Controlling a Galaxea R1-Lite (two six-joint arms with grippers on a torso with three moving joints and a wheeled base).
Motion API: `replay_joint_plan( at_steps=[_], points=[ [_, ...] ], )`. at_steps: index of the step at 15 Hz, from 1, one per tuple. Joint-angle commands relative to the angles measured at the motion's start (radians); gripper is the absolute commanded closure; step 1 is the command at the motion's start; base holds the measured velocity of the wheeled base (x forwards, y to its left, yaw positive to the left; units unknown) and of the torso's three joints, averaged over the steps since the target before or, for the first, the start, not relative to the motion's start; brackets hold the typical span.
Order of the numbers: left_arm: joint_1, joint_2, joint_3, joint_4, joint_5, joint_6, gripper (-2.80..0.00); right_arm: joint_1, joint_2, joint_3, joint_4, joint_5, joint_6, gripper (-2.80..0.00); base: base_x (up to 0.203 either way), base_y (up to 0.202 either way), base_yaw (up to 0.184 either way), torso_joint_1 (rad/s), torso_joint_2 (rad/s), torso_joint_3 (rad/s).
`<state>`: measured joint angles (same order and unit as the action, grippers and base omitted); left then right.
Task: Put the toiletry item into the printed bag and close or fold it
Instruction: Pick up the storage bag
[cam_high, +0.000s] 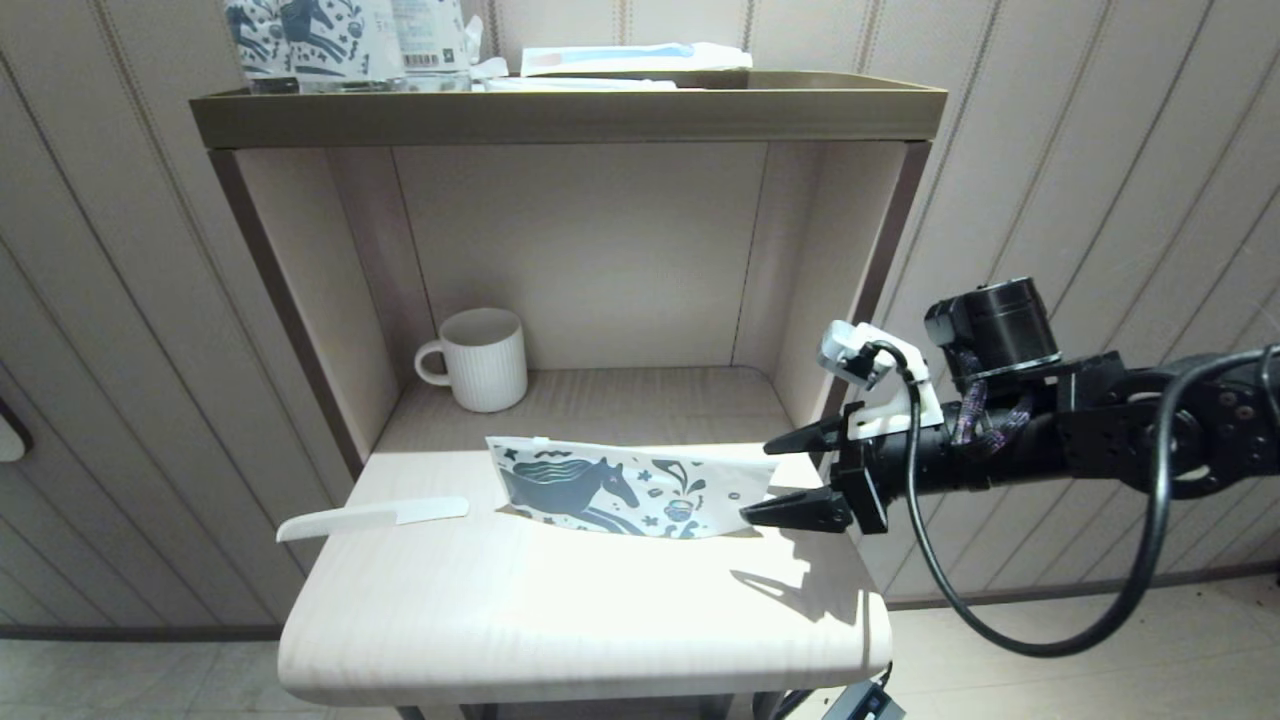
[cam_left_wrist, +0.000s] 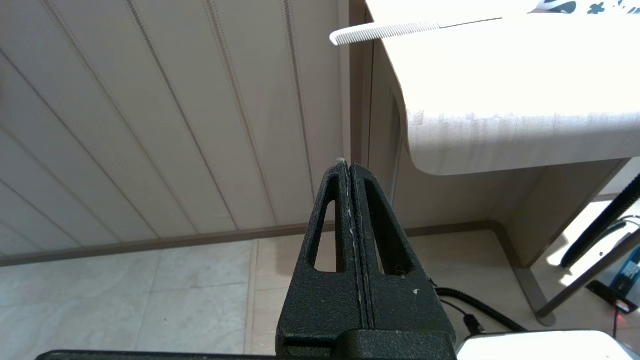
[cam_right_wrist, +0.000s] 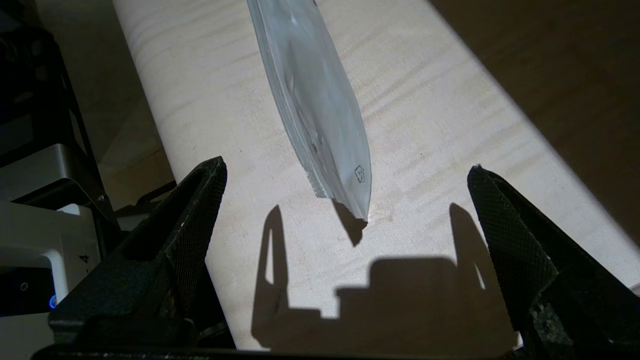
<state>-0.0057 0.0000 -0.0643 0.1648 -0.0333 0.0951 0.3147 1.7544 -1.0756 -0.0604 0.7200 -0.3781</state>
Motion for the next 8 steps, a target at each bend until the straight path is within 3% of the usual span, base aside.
replay_joint_plan(
  at_steps=[1, 8],
  points=[
    [0.000, 0.000, 0.000, 0.001, 0.000, -0.002, 0.00, 0.031, 0.049, -0.027, -0.001, 0.003, -0.005, -2.80, 0.000, 0.000, 0.000, 0.000, 0.00, 0.000],
    [0.000, 0.000, 0.000, 0.001, 0.000, -0.003, 0.00, 0.076, 0.118, -0.085, 0.004, -0.005, -0.004, -2.80, 0.000, 0.000, 0.000, 0.000, 0.00, 0.000]
  ],
)
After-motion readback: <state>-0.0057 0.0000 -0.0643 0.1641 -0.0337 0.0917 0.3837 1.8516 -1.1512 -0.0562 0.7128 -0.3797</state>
